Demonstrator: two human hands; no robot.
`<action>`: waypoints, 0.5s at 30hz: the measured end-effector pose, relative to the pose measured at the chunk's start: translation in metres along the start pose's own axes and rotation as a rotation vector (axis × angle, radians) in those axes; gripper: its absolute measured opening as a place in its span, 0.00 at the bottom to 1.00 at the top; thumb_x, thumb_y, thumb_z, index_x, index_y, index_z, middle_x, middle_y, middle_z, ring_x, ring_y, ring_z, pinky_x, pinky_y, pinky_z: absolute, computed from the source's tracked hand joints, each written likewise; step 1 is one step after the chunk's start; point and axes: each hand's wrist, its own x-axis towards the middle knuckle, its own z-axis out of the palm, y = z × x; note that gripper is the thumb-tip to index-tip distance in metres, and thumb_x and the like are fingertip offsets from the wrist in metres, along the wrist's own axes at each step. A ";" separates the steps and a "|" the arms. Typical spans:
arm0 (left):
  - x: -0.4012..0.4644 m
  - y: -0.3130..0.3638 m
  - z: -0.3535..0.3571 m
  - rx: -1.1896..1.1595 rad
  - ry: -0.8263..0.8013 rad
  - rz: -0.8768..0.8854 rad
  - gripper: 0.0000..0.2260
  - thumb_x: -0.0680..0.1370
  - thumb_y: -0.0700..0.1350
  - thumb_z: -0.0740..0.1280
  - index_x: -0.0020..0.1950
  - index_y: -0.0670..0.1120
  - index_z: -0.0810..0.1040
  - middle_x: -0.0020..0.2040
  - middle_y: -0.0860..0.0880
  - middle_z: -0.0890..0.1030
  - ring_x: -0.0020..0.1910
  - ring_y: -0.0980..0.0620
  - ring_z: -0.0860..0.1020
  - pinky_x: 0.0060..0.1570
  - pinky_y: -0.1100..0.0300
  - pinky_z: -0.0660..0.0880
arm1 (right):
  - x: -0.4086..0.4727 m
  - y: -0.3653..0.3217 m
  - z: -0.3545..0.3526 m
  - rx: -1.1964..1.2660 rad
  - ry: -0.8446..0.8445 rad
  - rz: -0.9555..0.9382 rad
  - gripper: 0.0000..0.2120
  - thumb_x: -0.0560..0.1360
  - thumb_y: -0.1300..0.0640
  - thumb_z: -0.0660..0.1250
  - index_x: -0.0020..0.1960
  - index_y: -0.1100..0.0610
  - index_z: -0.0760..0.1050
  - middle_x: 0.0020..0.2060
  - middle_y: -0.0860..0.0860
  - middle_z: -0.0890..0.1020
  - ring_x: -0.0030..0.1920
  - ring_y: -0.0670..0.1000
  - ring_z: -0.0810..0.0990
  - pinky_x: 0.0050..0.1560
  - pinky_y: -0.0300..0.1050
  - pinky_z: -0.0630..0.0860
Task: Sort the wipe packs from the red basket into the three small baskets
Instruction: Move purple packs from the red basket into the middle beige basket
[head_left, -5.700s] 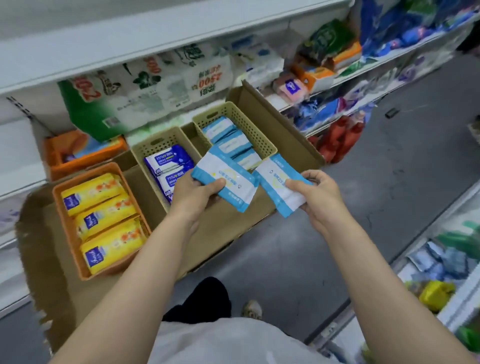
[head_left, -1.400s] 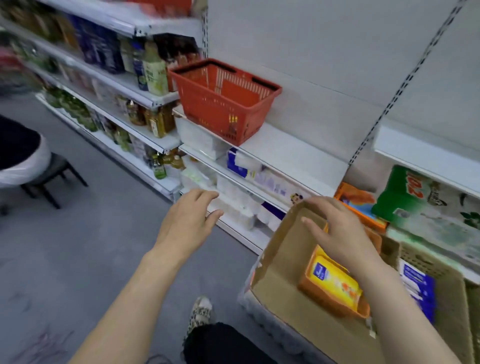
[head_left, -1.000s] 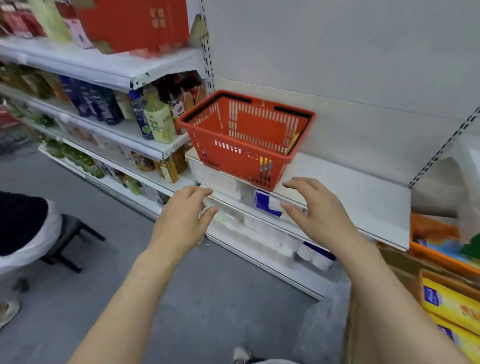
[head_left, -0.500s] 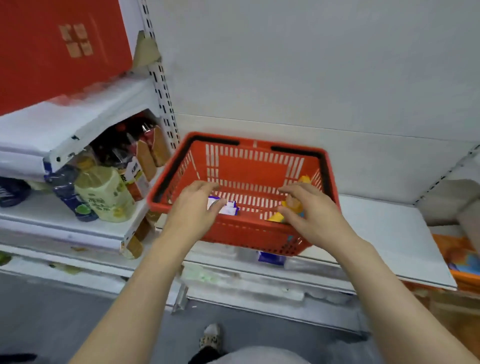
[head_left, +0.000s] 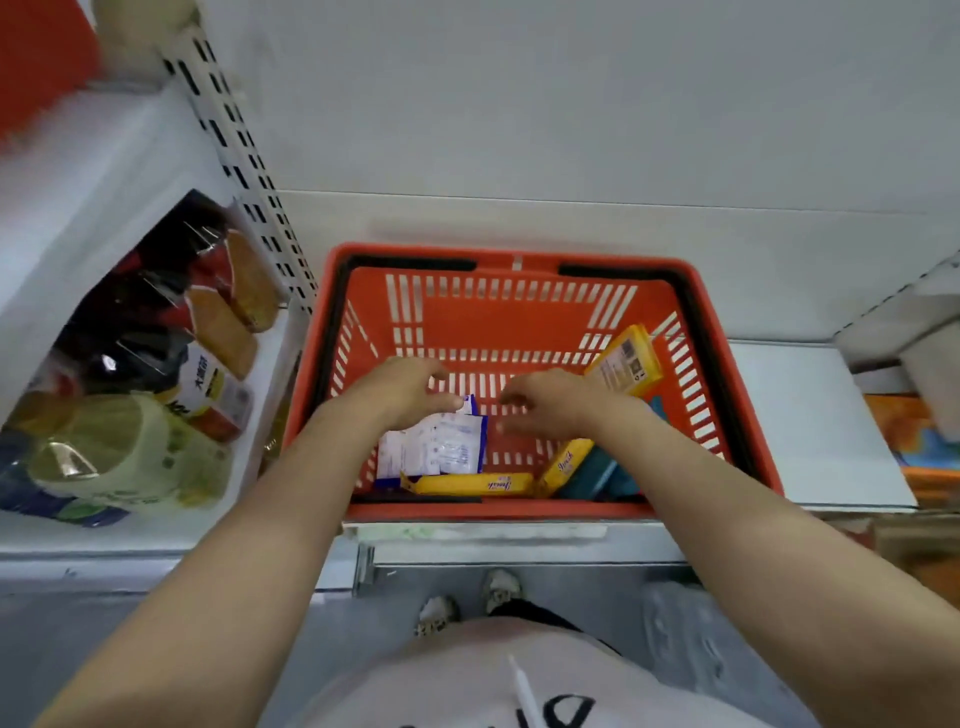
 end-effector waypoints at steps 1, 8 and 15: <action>0.002 -0.002 0.000 -0.013 -0.003 -0.017 0.28 0.75 0.62 0.68 0.72 0.53 0.70 0.71 0.47 0.72 0.64 0.46 0.74 0.52 0.56 0.70 | 0.013 -0.007 0.001 0.015 -0.010 -0.030 0.26 0.77 0.41 0.66 0.70 0.52 0.71 0.64 0.51 0.77 0.61 0.53 0.77 0.57 0.47 0.74; 0.011 -0.009 -0.001 -0.035 -0.026 -0.081 0.30 0.75 0.60 0.70 0.74 0.49 0.69 0.72 0.46 0.71 0.66 0.45 0.73 0.52 0.59 0.67 | 0.081 -0.023 0.032 -0.070 -0.151 -0.048 0.26 0.75 0.46 0.72 0.67 0.58 0.73 0.61 0.54 0.78 0.60 0.56 0.77 0.56 0.47 0.73; 0.028 -0.009 0.004 0.017 -0.218 -0.168 0.31 0.77 0.57 0.68 0.76 0.46 0.65 0.71 0.44 0.72 0.61 0.46 0.77 0.56 0.56 0.75 | 0.074 0.010 0.014 0.166 -0.134 -0.025 0.12 0.76 0.52 0.71 0.56 0.57 0.81 0.55 0.51 0.81 0.52 0.51 0.79 0.50 0.46 0.75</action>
